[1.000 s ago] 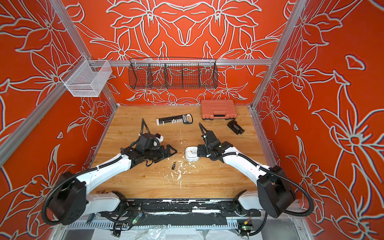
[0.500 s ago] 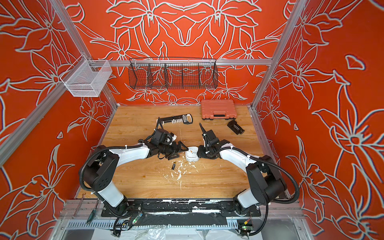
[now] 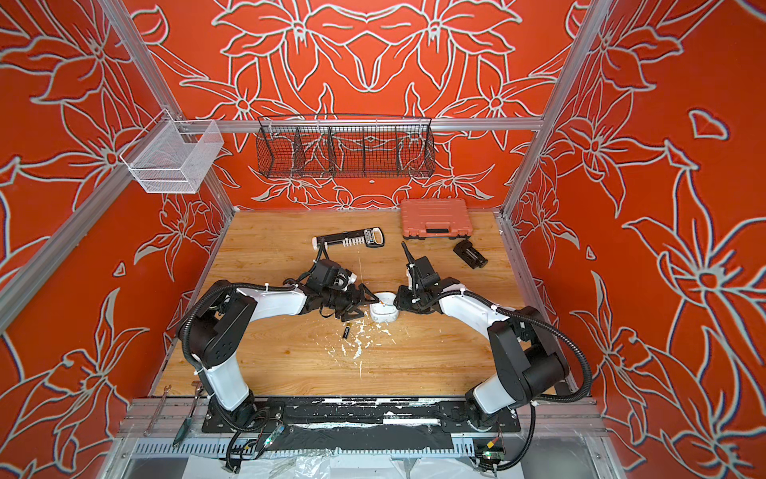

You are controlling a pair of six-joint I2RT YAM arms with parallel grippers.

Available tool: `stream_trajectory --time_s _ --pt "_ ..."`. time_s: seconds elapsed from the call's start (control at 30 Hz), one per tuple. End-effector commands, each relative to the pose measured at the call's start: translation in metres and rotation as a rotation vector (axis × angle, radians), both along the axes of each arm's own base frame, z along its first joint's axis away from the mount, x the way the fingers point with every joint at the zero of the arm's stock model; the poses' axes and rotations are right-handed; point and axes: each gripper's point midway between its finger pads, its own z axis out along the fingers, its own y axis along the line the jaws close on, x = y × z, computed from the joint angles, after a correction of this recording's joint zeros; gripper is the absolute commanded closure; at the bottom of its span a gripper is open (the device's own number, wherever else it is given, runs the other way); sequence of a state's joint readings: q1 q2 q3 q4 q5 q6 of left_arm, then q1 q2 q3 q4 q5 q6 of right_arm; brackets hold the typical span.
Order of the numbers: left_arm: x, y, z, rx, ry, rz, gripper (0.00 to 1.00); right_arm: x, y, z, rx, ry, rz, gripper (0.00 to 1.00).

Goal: Insert the battery into the alarm
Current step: Adjust the alarm at the center of the board.

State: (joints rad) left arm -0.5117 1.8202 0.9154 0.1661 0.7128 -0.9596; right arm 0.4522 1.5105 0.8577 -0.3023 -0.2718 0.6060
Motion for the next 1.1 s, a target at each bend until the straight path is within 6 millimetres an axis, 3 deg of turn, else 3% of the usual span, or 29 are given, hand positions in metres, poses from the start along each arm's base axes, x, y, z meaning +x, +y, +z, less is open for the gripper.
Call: stream_trajectory --time_s 0.0,0.37,0.8,1.07 --pt "0.003 -0.008 0.003 -0.045 0.003 -0.01 0.17 0.006 0.003 0.001 0.031 0.004 -0.016 0.58" --pt "0.003 -0.013 -0.004 -0.071 0.026 -0.016 0.19 0.002 0.006 -0.022 0.084 0.077 -0.031 0.73" --pt "0.008 -0.018 0.0 -0.112 0.001 -0.019 0.2 -0.003 -0.006 -0.042 0.093 0.139 -0.063 0.76" --pt "0.006 -0.023 0.003 -0.131 -0.013 -0.036 0.29 -0.002 -0.003 -0.045 0.106 0.156 -0.054 0.77"
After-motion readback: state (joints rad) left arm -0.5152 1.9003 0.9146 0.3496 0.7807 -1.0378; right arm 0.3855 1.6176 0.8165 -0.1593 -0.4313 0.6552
